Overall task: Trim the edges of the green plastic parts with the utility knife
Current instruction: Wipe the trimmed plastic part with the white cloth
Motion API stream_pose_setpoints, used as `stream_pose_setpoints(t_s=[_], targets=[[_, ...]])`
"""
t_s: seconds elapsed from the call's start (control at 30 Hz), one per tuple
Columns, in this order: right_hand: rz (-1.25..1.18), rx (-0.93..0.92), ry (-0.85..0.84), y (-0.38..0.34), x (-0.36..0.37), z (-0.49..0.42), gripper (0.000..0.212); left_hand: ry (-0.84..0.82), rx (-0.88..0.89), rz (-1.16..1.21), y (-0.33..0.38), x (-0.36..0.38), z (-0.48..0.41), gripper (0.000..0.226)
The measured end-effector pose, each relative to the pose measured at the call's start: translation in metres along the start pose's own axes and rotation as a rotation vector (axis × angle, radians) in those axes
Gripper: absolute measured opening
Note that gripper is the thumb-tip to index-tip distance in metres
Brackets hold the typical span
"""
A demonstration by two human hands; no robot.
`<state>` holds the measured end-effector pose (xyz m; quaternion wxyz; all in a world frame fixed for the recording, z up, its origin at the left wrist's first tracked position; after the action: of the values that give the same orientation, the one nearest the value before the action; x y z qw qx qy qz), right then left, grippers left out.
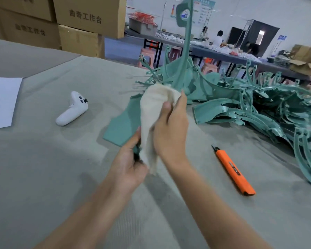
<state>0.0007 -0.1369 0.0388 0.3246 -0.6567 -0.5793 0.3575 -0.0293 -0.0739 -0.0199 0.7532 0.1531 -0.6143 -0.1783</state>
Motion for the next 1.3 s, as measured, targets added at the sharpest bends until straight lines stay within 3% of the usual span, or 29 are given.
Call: stream_pose_setpoints(t_s=[0.17,0.27,0.4,0.5,0.6,0.67,0.73,0.8,0.9,0.97,1.03,1.1,1.17,1.23,1.3], targets=[[-0.153,0.192,-0.084,0.010,0.026,0.055,0.033,0.094,0.253,-0.163,0.011,-0.018,0.002,0.027],[-0.185,0.180,-0.106,0.011,0.024,0.059,0.015,0.081,0.254,-0.235,0.015,-0.015,0.007,0.025],[-0.119,-0.013,-0.072,-0.007,0.005,0.030,0.027,-0.119,0.116,-0.144,0.019,0.003,0.008,0.036],[0.100,-0.235,-0.131,-0.023,-0.009,0.008,0.050,-0.015,0.076,-0.128,0.018,-0.001,0.005,0.052],[0.410,-0.399,-0.284,-0.030,-0.015,0.000,0.065,-0.074,0.219,-0.239,0.019,0.003,0.006,0.064],[0.619,-0.528,-0.475,-0.027,-0.013,0.007,0.057,-0.196,0.290,-0.266,0.024,0.009,0.010,0.052],[0.797,-0.595,-0.755,-0.018,-0.013,0.021,0.061,-0.208,0.254,-0.219,0.028,0.009,0.014,0.049],[0.900,-0.625,-0.894,-0.008,-0.023,0.027,0.066,-0.108,0.154,-0.202,0.028,0.005,0.014,0.049],[1.023,-0.842,-0.852,-0.004,-0.047,0.026,0.056,-0.079,0.138,-0.154,0.028,0.003,0.010,0.052],[0.940,-0.932,-0.863,0.001,-0.072,0.021,0.050,-0.030,0.236,-0.103,0.036,-0.001,0.006,0.045],[0.734,-0.776,-0.785,0.004,-0.097,0.010,0.052,-0.024,0.320,-0.084,0.045,-0.004,0.005,0.034],[0.525,-0.553,-0.489,0.003,-0.117,-0.005,0.053,-0.068,0.341,-0.107,0.047,-0.003,0.006,0.024],[0.294,-0.358,-0.209,0.001,-0.125,-0.022,0.036,-0.090,0.327,-0.176,0.042,0.000,0.007,0.021],[0.091,-0.177,-0.107,-0.004,-0.118,-0.036,0.020,-0.098,0.297,-0.263,0.034,0.001,0.009,0.023],[-0.105,-0.011,-0.073,-0.010,-0.104,-0.044,0.022,-0.122,0.292,-0.325,0.030,0.002,0.010,0.024]])
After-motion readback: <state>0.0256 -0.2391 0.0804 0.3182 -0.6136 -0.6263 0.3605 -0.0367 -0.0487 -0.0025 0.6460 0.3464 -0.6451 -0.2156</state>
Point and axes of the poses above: each hand's wrist, its own z-axis away from the middle knuckle, its own x-axis out of the palm, y = z × x, the point moved 2 cm from there along -z, towards the middle knuckle, and after that the axes turned 13 degrees about -z, right-handed, at the moved point
